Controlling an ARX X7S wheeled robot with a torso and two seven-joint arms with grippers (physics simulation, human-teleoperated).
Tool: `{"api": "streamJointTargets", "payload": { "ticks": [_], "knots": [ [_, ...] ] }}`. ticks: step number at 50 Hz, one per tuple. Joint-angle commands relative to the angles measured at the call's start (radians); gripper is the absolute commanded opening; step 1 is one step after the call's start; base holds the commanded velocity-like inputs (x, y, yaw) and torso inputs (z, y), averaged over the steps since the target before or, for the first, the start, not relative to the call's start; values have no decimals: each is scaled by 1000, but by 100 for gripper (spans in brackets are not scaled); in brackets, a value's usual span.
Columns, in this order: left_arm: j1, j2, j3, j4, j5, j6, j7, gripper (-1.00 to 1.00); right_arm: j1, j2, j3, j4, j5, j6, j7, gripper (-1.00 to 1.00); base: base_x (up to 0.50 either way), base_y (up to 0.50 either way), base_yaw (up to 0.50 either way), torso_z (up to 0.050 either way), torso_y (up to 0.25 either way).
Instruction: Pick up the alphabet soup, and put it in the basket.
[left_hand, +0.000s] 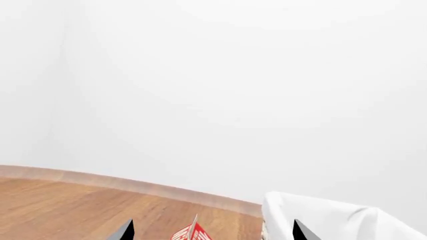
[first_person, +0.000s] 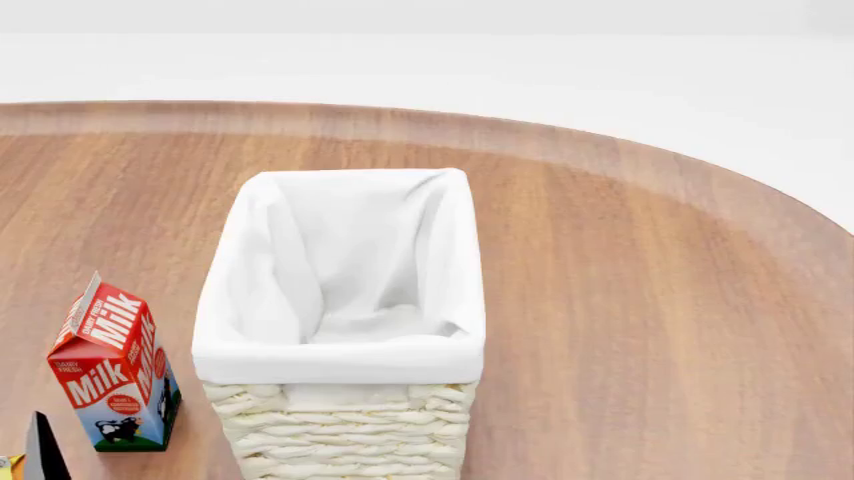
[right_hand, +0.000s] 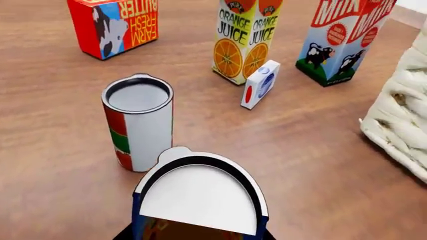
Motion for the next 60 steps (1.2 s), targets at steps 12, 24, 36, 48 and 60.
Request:
{"api": "streamJointTargets", "payload": {
  "ticks": [12, 24, 36, 48, 60],
  "knots": [
    [-3, -3, 5, -4, 0, 2, -5, 100, -139, 131, 128, -377, 111, -67, 75, -100, 0, 0, 0, 0, 0],
    [-5, -4, 9, -5, 1, 1, -7, 100, -187, 191, 181, -468, 232, -164, 48, -100, 0, 0, 0, 0, 1],
    [-4, -6, 10, -6, -1, 5, -9, 100, -243, 232, 239, -567, 267, -206, 100, -100, 0, 0, 0, 0, 0],
    [-2, -8, 14, -1, 3, 4, -13, 100, -269, 246, 299, -597, 311, -239, 149, -100, 0, 0, 0, 0, 0],
    [-3, -10, 15, -4, 0, 6, -13, 100, -282, 233, 357, -609, 395, -304, 182, -100, 0, 0, 0, 0, 1]
  ]
}}
